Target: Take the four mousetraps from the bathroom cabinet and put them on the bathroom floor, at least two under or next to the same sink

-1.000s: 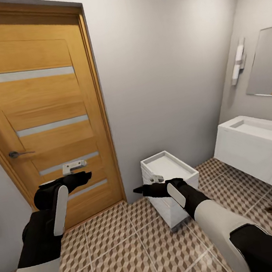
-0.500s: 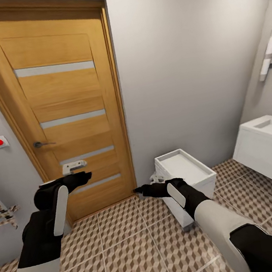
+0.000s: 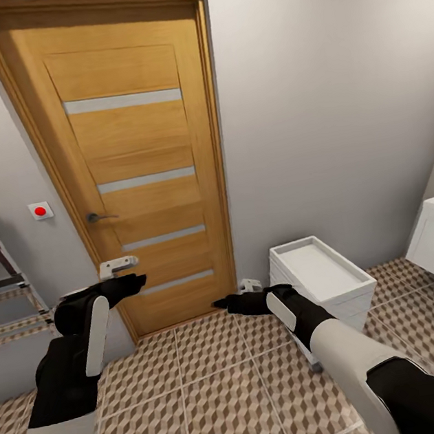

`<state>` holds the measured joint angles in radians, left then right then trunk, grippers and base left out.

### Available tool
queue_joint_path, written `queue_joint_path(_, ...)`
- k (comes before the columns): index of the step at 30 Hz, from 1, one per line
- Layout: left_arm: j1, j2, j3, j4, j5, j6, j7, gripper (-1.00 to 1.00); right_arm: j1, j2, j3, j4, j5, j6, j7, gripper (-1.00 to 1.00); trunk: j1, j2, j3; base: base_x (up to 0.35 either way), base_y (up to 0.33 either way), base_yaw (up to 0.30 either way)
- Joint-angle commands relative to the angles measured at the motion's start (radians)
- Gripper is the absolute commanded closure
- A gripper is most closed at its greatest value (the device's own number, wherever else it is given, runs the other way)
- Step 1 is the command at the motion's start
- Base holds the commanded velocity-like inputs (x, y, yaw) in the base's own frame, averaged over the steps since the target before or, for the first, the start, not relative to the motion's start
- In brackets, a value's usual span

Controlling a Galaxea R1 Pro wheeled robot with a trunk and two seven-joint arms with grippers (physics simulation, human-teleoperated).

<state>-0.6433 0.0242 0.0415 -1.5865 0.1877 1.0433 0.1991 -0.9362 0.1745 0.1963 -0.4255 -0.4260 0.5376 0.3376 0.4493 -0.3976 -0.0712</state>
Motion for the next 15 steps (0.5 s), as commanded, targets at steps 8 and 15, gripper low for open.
queue_joint_path(8, -0.001, 0.000, 0.000, 0.000, 0.010, 0.004, 0.010, -1.00, -0.001, 0.000, 0.000, -0.001, 0.000, 0.003, 0.002, -1.00, 0.001, -0.002, -0.009, 0.000, 0.004, 0.199)
queue_joint_path(15, -0.001, 0.000, 0.000, 0.000, 0.010, 0.004, 0.010, -1.00, -0.001, 0.000, -0.003, -0.001, 0.000, 0.003, 0.002, -1.00, 0.001, -0.002, -0.012, 0.000, 0.001, 0.076)
